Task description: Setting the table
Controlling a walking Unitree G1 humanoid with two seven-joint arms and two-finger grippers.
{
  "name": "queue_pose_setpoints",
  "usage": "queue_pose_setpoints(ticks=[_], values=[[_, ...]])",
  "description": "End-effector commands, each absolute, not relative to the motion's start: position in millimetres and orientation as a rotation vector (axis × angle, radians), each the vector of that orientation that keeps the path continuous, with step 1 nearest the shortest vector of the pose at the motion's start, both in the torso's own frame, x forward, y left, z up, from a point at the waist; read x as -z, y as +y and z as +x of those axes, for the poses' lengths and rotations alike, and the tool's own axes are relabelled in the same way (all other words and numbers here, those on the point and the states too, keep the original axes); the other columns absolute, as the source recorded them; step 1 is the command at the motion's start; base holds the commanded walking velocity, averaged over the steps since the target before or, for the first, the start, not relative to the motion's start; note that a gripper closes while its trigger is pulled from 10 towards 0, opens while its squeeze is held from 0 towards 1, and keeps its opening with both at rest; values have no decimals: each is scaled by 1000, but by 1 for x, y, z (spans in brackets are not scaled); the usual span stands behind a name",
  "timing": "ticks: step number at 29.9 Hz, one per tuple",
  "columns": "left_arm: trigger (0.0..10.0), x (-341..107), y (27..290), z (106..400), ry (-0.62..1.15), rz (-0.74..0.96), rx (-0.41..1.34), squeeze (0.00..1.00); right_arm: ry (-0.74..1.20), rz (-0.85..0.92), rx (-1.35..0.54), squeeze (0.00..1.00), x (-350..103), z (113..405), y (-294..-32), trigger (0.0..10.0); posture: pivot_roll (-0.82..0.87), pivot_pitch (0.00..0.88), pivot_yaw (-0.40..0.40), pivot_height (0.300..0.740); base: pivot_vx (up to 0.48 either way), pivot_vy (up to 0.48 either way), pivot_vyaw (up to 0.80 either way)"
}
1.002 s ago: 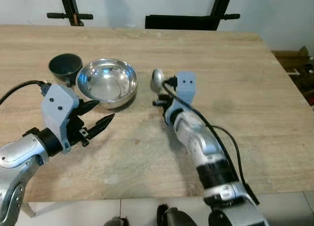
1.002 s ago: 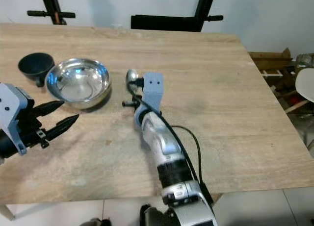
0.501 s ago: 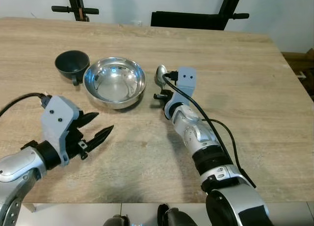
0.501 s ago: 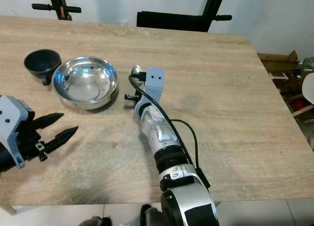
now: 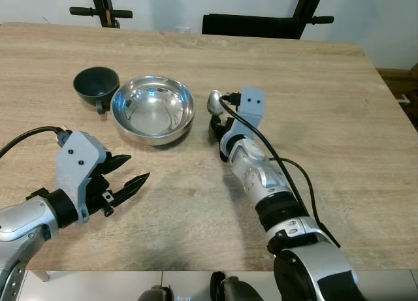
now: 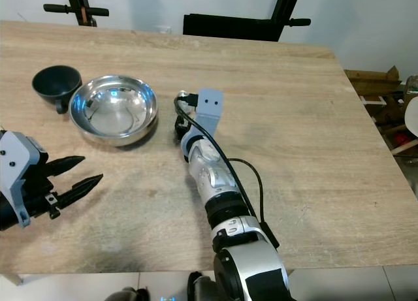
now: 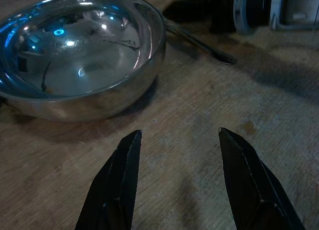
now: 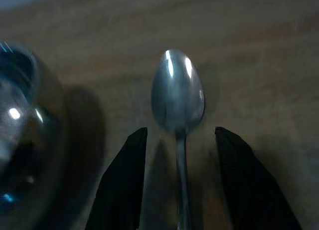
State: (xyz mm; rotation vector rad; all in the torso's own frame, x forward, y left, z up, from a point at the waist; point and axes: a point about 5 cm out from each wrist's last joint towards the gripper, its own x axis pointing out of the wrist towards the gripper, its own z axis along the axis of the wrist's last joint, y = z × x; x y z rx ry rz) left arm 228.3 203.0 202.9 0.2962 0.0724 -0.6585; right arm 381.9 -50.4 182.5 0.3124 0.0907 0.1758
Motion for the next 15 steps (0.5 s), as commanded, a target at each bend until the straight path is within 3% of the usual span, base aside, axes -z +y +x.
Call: queue_pose_setpoints(ticks=[1,9,15], values=[[10000,-196,201,229,93,285,676,0,58,398,-246,0,-200,372,-16,10000,29,138,10,740,0,0,0],[10000,-192,196,246,38,281,574,0,-182,287,-193,0,-223,349,-49,10000,6,127,21,740,0,0,0],[10000,-194,191,261,-39,236,412,0,-346,202,-156,0,-218,310,-83,10000,-19,118,30,740,0,0,0]])
